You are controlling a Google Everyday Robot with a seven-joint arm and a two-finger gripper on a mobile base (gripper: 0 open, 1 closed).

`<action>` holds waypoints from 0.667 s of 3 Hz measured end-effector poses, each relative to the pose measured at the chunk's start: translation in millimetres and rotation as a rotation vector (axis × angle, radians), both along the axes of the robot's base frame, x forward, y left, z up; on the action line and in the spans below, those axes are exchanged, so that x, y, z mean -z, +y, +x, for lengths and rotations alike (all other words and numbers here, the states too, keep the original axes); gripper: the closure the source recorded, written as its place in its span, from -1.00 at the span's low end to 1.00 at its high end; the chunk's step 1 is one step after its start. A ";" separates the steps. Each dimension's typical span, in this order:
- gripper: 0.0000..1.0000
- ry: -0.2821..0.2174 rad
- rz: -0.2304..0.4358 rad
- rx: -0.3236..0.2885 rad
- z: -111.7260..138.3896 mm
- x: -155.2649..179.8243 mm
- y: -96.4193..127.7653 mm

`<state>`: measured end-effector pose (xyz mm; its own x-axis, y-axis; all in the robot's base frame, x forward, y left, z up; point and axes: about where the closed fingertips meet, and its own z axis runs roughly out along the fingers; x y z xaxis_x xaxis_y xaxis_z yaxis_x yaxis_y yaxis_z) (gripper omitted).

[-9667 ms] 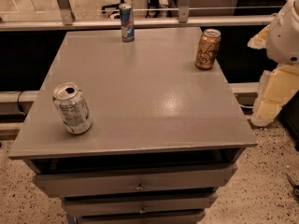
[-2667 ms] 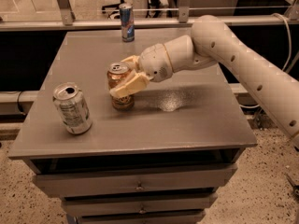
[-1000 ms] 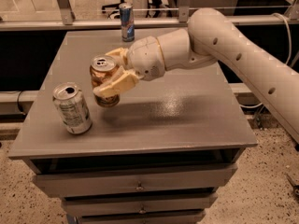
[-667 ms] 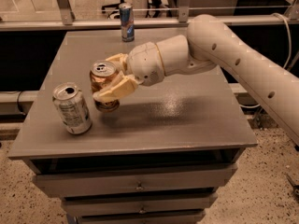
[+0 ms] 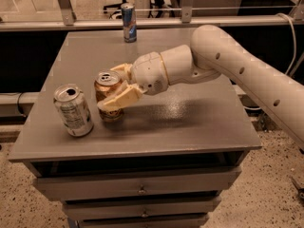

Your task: Move orange can near 7up can

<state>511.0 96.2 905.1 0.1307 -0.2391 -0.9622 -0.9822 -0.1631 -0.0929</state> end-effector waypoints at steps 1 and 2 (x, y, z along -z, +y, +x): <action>-0.10 0.011 0.009 -0.005 4.8 9.4 3.3; -0.73 0.025 0.028 -0.020 11.1 18.3 10.0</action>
Offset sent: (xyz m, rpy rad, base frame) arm 0.0207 0.0084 -0.0267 0.0395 0.0332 0.0163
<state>522.1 106.1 886.8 0.1111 -0.2091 -0.9716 -0.9808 -0.1807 -0.0733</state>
